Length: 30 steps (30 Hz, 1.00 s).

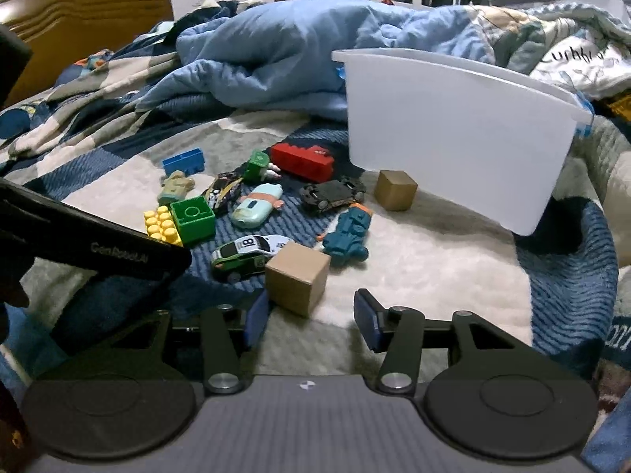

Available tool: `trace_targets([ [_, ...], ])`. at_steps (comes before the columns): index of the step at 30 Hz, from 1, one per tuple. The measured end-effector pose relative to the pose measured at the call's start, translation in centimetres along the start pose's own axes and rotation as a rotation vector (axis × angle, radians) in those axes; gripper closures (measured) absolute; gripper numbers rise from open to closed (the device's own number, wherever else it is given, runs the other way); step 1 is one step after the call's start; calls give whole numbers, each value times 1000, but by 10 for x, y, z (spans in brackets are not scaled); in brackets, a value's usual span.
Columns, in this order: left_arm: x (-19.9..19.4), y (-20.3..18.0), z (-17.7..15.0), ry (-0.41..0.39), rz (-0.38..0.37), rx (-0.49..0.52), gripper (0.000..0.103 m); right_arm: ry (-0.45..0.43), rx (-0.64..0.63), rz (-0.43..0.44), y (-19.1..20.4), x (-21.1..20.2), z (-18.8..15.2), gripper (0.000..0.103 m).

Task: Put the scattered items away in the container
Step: 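Grasp the yellow Lego brick with the left tool while the right tool grasps the wooden block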

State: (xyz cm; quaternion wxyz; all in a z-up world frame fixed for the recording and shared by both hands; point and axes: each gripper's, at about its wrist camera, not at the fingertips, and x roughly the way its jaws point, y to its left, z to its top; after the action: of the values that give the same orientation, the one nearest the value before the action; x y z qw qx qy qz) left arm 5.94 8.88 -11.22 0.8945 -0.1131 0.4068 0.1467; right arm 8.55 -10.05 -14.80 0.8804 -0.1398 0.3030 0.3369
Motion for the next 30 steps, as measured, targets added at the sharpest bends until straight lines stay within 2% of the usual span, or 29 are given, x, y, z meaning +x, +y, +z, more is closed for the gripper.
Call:
trace_targets([
  [3,0,13,-3,1,-31,-12,62,2,-7,-5,0,-2,-2,51],
  [5,-3,24,-6,4,-39,9,69,1,-7,-5,0,-3,-3,51],
  [8,-8,40,-8,7,-28,26,71,-3,-6,-2,1,-3,-4,51],
  [10,-12,49,-7,12,-60,9,71,-4,-3,-1,3,-3,-3,51],
  [18,-2,34,-1,-30,-49,35,67,-10,97,-28,11,6,2,51],
  [19,1,33,-1,-33,-48,40,68,-11,111,-27,12,8,2,51],
  [20,3,32,-2,-35,-48,49,75,-14,124,-33,12,9,2,51],
  [23,2,32,-4,-38,-57,91,75,-32,143,-85,15,13,2,51],
  [25,0,32,-5,-35,-64,105,75,-33,150,-104,16,17,4,54],
  [29,-2,36,-5,-29,-90,68,75,-17,182,-125,18,25,4,57],
  [30,-3,36,-6,-29,-92,72,76,-21,178,-116,19,25,3,66],
])
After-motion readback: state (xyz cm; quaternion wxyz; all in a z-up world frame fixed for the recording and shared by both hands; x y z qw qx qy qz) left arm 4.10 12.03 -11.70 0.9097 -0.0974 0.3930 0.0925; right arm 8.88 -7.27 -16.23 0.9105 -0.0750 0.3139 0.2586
